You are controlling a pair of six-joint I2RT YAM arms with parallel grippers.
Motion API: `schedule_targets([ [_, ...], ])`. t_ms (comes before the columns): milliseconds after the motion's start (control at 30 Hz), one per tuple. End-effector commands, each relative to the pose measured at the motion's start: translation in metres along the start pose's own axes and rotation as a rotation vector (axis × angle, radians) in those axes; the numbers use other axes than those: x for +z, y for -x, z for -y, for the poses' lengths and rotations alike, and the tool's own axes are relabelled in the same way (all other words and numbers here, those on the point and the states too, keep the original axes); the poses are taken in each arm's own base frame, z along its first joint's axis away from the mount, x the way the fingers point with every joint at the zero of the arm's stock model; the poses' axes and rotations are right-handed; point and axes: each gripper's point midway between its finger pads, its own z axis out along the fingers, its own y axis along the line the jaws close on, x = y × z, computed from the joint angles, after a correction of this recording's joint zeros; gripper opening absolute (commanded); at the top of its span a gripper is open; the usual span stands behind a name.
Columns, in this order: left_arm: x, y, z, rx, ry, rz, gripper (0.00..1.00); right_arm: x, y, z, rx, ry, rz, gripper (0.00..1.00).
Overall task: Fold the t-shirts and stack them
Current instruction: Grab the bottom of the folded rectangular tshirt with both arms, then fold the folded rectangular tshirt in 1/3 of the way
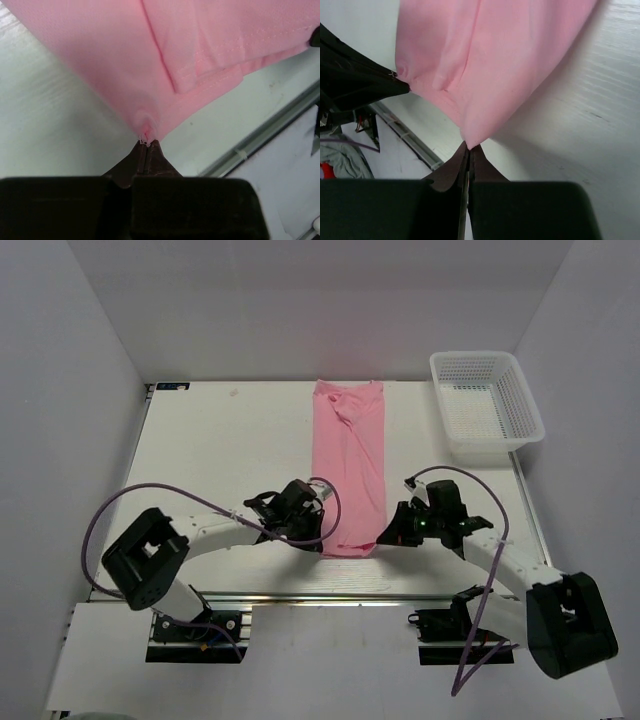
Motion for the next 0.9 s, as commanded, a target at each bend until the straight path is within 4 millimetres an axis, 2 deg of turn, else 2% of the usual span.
schedule_targets([
  [0, -0.030, -0.002, 0.011, 0.021, -0.023, 0.000, 0.00, -0.014, -0.012, -0.014, -0.039, 0.059, -0.034, 0.00],
  [133, -0.034, 0.009, 0.020, 0.036, -0.044, 0.014, 0.00, -0.015, -0.005, -0.021, -0.051, 0.080, -0.020, 0.00],
  [167, -0.036, 0.021, 0.022, 0.031, -0.047, 0.036, 0.00, -0.016, 0.003, -0.025, -0.061, 0.084, -0.006, 0.00],
  [200, -0.033, 0.027, 0.019, 0.022, -0.033, 0.041, 0.00, -0.012, 0.004, -0.021, -0.049, 0.074, -0.021, 0.00],
  [233, -0.034, 0.041, 0.019, 0.016, -0.006, 0.080, 0.00, -0.010, 0.007, -0.020, -0.048, 0.058, -0.017, 0.00],
  [267, -0.034, 0.050, 0.012, -0.006, 0.039, 0.098, 0.00, -0.009, 0.014, -0.018, -0.039, 0.045, -0.016, 0.00],
  [367, -0.039, 0.083, -0.006, -0.055, 0.193, 0.156, 0.00, -0.009, 0.057, -0.015, 0.009, -0.047, 0.080, 0.00],
  [400, -0.039, 0.092, -0.011, -0.068, 0.213, 0.168, 0.00, -0.011, 0.074, -0.021, -0.001, -0.039, 0.122, 0.00],
  [433, -0.042, 0.108, -0.007, -0.072, 0.205, 0.195, 0.00, -0.011, 0.082, -0.023, 0.009, -0.040, 0.139, 0.00],
  [467, -0.035, 0.112, -0.012, -0.083, 0.217, 0.186, 0.00, -0.012, 0.094, -0.018, 0.011, -0.074, 0.176, 0.00],
  [500, -0.038, 0.130, -0.012, -0.099, 0.209, 0.206, 0.00, -0.019, 0.115, -0.029, -0.015, -0.064, 0.223, 0.00],
  [567, -0.027, 0.133, -0.027, -0.130, 0.248, 0.163, 0.00, -0.019, 0.126, -0.025, -0.018, -0.085, 0.230, 0.00],
  [600, -0.032, 0.152, -0.032, -0.150, 0.254, 0.191, 0.00, -0.025, 0.144, -0.035, -0.042, -0.074, 0.266, 0.00],
  [633, -0.032, 0.158, -0.037, -0.162, 0.262, 0.192, 0.00, -0.020, 0.145, -0.028, -0.020, -0.088, 0.246, 0.00],
  [667, -0.033, 0.164, -0.042, -0.175, 0.271, 0.194, 0.00, -0.022, 0.156, -0.033, -0.031, -0.078, 0.263, 0.00],
  [767, -0.034, 0.188, -0.051, -0.191, 0.243, 0.221, 0.00, -0.016, 0.173, -0.024, -0.008, -0.090, 0.250, 0.00],
  [800, -0.039, 0.204, -0.054, -0.202, 0.234, 0.250, 0.00, -0.016, 0.177, -0.024, -0.002, -0.084, 0.250, 0.00],
  [833, -0.036, 0.209, -0.059, -0.211, 0.240, 0.252, 0.00, -0.020, 0.191, -0.030, -0.015, -0.073, 0.273, 0.00],
  [867, -0.036, 0.215, -0.061, -0.218, 0.235, 0.258, 0.00, -0.012, 0.192, -0.022, -0.003, -0.082, 0.251, 0.00],
])
